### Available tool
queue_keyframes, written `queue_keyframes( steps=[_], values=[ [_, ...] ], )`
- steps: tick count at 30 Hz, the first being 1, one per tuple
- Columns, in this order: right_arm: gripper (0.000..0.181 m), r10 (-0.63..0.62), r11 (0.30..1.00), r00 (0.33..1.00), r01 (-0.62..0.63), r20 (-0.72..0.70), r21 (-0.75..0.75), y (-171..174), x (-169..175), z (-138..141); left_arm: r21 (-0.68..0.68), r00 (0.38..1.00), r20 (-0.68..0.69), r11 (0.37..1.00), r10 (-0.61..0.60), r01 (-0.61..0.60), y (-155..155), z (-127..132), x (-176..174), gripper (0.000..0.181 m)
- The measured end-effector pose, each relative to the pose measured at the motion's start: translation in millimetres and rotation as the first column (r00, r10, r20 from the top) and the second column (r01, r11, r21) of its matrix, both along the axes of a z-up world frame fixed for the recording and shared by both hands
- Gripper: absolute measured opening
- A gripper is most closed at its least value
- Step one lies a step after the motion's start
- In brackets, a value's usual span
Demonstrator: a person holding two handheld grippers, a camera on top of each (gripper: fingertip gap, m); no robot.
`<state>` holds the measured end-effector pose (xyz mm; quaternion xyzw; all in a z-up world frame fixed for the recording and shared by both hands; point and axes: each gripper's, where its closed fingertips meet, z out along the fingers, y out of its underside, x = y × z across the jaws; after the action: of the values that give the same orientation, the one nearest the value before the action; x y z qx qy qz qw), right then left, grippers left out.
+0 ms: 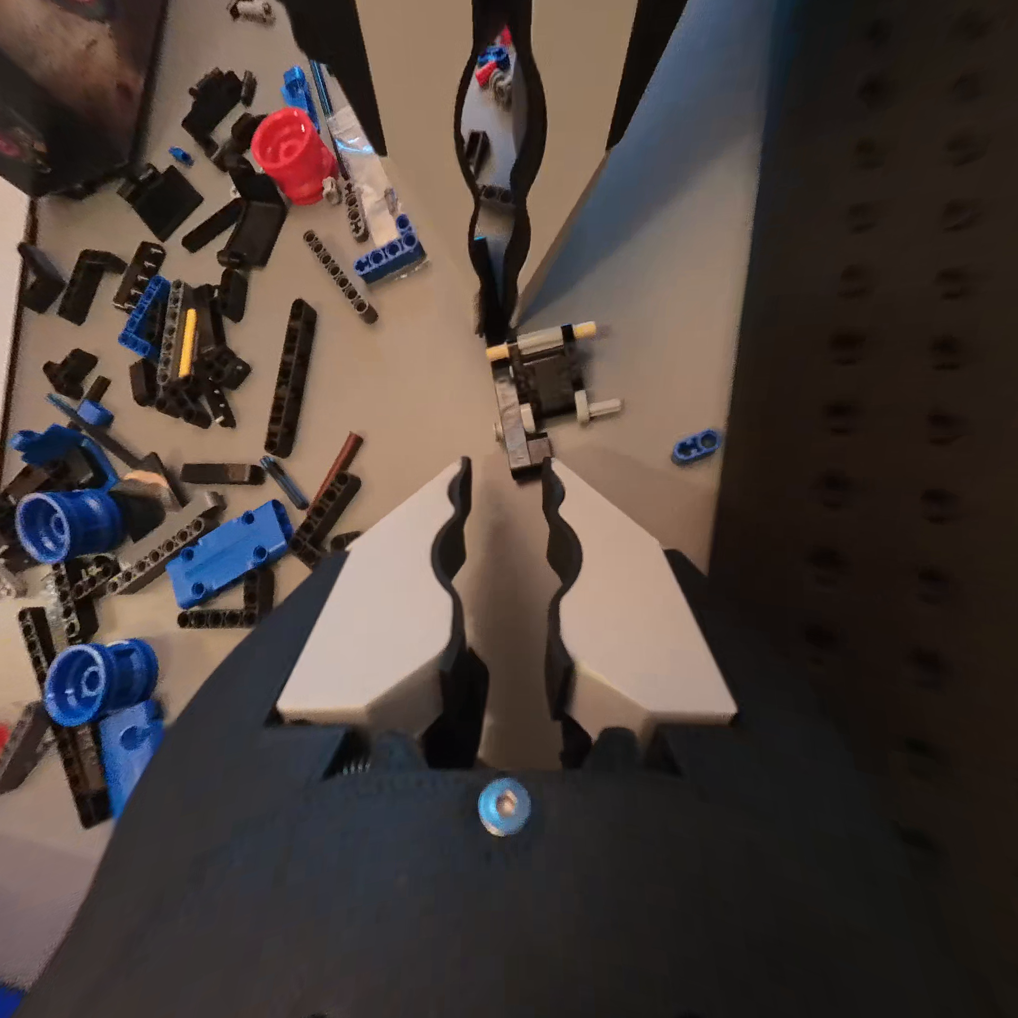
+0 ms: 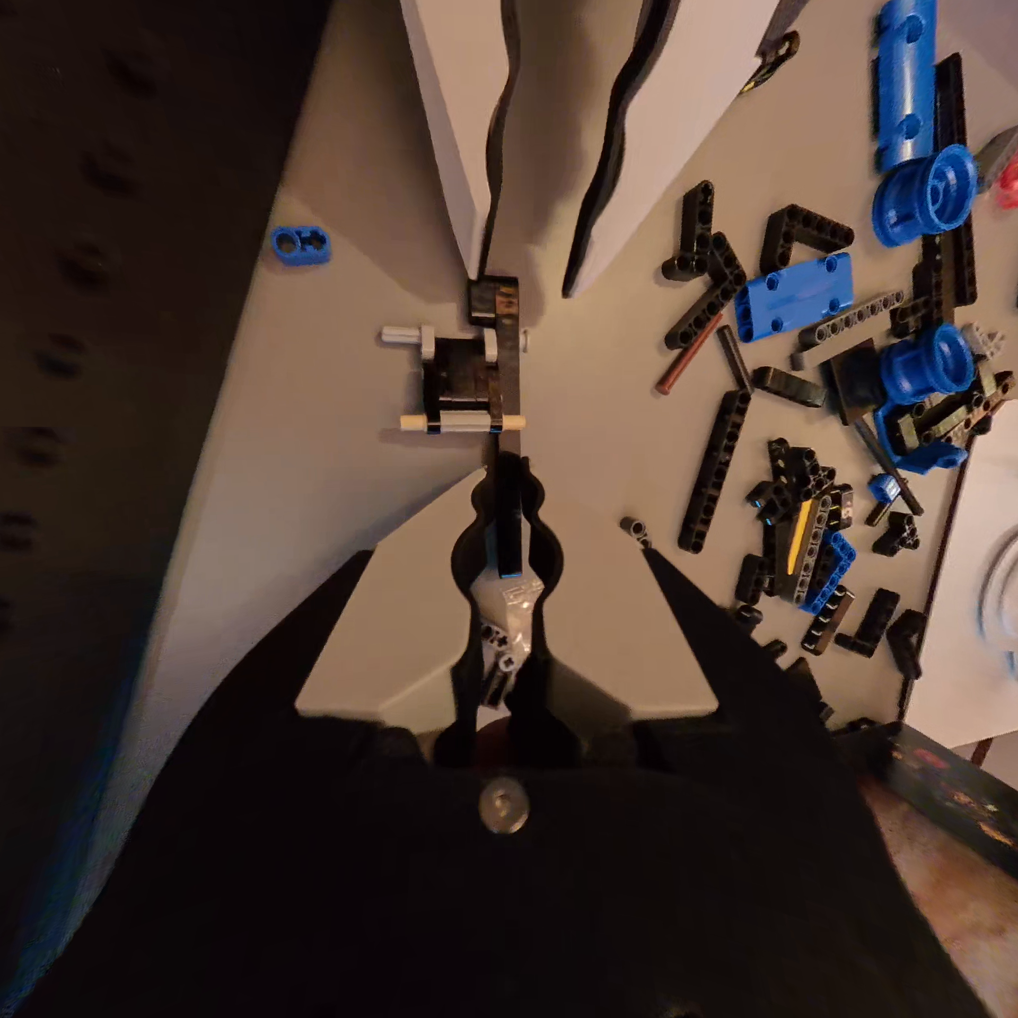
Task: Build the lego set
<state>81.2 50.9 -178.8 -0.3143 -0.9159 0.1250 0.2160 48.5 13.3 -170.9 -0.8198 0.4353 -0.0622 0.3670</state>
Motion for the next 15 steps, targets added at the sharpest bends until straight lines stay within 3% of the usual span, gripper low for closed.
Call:
queue_keyframes(
  steps=[3,7,12,15],
  values=[
    [0.007,-0.006,1.000,1.000,0.005,-0.013,-0.021,4,-4,0,-0.056,0.999,0.042,0.998,-0.014,0.017,-6,-5,8,0.015],
    [0.012,-0.021,1.000,0.999,0.021,-0.025,-0.007,9,-8,1,-0.053,0.999,0.028,0.998,-0.036,0.038,-13,-7,14,0.018],
    [0.028,-0.066,0.998,0.997,0.066,-0.040,-0.014,12,-3,11,-0.025,0.999,0.046,1.000,0.014,-0.013,-11,5,2,0.029],
    [0.029,-0.132,0.990,0.990,0.129,-0.052,-0.049,14,4,21,0.006,0.998,0.022,0.998,0.060,-0.061,-15,14,-15,0.029]
  ],
)
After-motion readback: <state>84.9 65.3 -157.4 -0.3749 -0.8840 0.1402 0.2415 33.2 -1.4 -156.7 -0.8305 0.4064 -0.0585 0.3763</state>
